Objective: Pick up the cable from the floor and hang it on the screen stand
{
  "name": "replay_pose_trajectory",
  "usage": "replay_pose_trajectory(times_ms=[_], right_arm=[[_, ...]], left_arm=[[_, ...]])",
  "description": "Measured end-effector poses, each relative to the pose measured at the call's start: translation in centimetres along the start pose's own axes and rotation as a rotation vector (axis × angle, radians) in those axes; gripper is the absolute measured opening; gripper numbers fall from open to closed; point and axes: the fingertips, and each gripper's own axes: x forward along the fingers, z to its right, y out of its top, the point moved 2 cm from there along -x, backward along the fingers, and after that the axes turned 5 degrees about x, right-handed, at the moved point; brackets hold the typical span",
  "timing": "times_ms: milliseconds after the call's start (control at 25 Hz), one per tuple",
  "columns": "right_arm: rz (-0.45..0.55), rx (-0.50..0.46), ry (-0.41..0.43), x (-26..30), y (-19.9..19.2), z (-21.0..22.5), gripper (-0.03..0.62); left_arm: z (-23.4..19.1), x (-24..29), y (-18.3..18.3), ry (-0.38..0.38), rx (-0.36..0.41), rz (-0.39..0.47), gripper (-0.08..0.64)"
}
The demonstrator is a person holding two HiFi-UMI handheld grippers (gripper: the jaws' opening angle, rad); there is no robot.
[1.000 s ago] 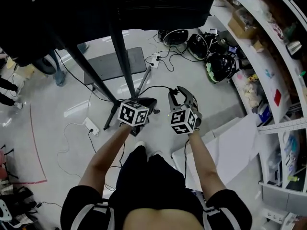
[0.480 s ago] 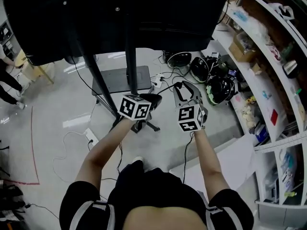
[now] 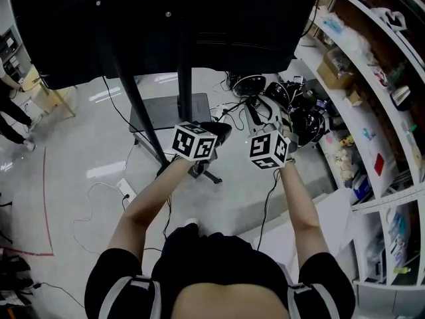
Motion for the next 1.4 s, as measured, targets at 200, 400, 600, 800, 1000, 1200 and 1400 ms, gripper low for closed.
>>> replay_pose_trajectory(times_ms=[200,400,600,800,1000,1200,1400], right_arm=[[0.042,-0.037,-0.035,0.3,2.6,2.4,0.156],[0.091,-0.046,-0.076,0.8,6.1,5.3,0.156],[0.134,-0.063,-0.109,1.3,9.3,8.3,0.156],[0.160,-0.083,-0.152,2.2,12.0,11.6,0.156],[0.193,-0.113,-0.198,2.5,15.2,14.6,0.156],[0.225,-0.139,-0.236,3.2,18.8,16.9,0.156],[0.261,-0.169,-0.286,4.1,22.7,19.8,0.156]], left_arm=[[-0.4,-0.8,2.8,0.011,0.033,0.032,0.008],[-1.6,-2.2,6.7,0.030,0.067,0.071,0.008],[-2.0,-3.4,9.8,0.039,0.103,0.098,0.008],[-2.3,-4.3,12.9,0.030,0.139,0.123,0.008],[-2.3,-5.4,16.3,0.016,0.201,0.144,0.008],[-2.7,-7.0,19.4,-0.005,0.244,0.160,0.008],[-3.4,-8.7,22.7,-0.034,0.250,0.177,0.008]])
